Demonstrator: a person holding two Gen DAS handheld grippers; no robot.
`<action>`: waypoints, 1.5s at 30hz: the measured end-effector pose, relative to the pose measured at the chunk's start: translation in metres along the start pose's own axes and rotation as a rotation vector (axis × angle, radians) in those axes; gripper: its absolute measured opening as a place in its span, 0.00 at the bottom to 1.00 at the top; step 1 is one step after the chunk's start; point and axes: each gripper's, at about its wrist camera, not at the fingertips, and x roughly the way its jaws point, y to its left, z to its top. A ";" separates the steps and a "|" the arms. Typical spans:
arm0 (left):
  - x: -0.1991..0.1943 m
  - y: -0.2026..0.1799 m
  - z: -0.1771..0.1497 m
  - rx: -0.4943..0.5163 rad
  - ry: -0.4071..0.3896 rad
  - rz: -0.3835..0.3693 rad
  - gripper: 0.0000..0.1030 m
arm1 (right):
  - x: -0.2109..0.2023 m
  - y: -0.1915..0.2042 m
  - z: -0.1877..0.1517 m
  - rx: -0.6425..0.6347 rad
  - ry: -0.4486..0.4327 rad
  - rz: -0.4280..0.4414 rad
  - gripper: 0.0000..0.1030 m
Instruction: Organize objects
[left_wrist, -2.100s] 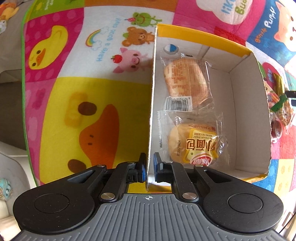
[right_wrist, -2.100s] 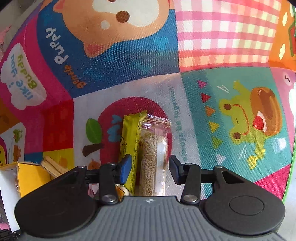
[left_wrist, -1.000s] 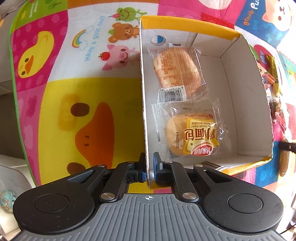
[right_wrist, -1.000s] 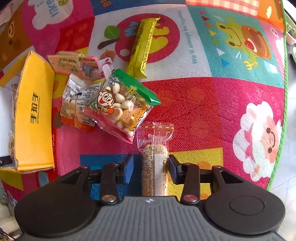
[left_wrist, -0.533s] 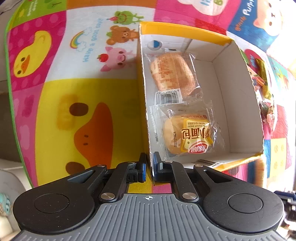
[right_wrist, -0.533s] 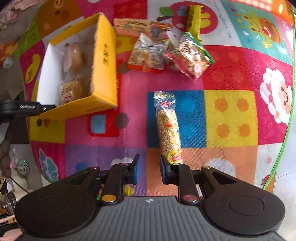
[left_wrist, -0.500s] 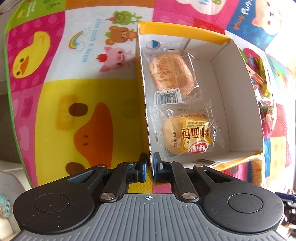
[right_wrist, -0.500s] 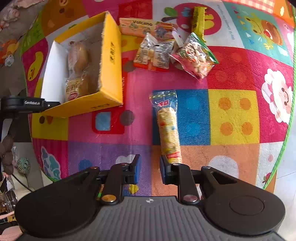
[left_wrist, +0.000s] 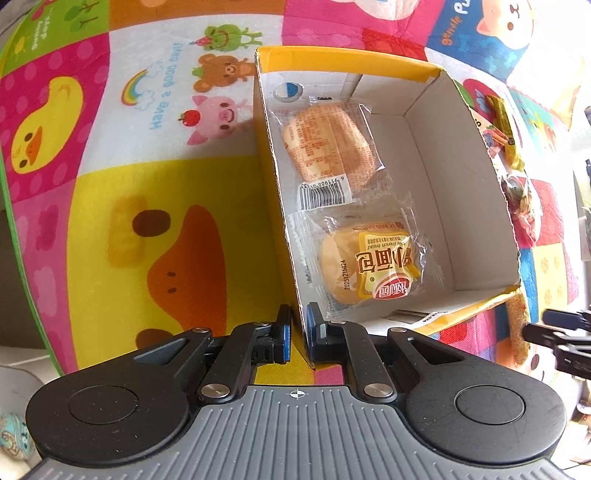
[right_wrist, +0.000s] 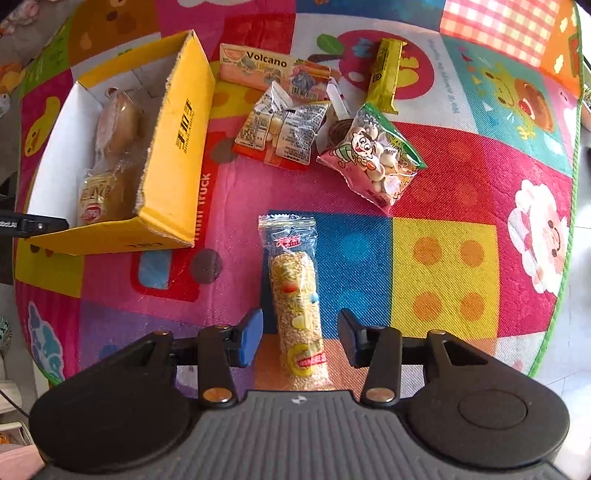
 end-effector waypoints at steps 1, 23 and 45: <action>0.000 0.001 0.000 -0.004 0.000 -0.003 0.11 | 0.006 0.000 0.002 0.003 0.007 0.008 0.43; 0.001 0.001 -0.002 0.040 -0.024 -0.025 0.13 | -0.080 0.070 -0.044 0.031 0.032 0.116 0.27; 0.000 0.018 -0.004 -0.050 -0.037 -0.098 0.14 | -0.131 0.135 0.041 -0.120 -0.041 0.133 0.27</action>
